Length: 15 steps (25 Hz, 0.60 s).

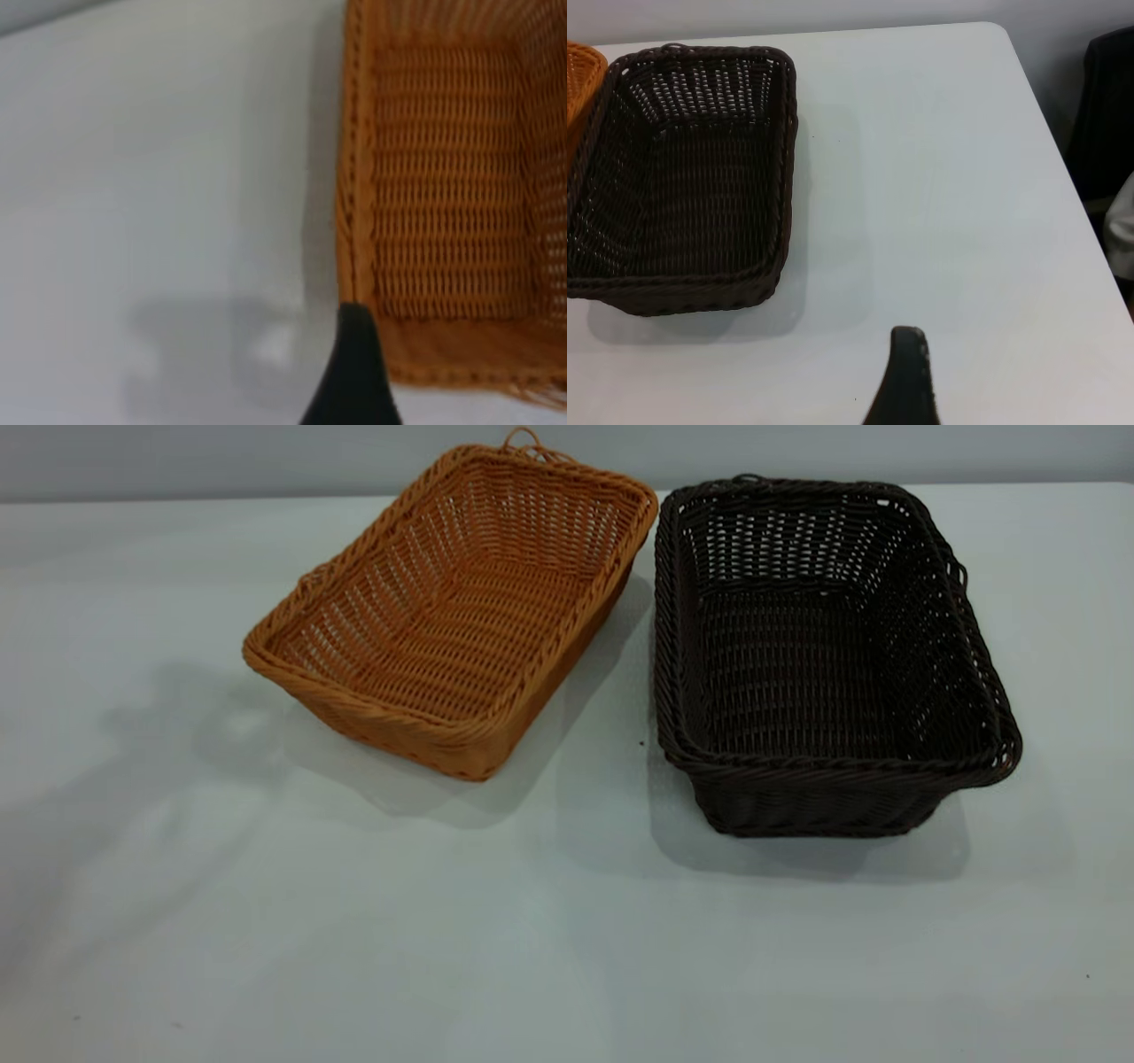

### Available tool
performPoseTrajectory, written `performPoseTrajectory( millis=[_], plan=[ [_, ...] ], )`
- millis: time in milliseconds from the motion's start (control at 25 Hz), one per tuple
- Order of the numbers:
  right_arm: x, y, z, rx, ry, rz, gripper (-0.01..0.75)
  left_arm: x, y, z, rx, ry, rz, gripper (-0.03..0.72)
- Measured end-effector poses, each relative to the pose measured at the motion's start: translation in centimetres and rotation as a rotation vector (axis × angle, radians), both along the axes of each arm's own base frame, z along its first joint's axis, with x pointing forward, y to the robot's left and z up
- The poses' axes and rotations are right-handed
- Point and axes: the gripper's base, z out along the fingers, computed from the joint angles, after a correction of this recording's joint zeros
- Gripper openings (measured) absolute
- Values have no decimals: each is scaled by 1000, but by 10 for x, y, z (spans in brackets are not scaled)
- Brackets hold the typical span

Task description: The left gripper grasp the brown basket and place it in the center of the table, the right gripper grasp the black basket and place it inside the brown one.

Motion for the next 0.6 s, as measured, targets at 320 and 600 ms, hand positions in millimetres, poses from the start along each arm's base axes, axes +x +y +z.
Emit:
performPoseTrajectory(
  millis=[320,600],
  plan=[
    [0,0,0,2,0,1,552,82,-20,-86,12,101,-50,527],
    [1,2,2,21,-11,14,552,103,-52,-140,46,114,-124,527]
  ],
)
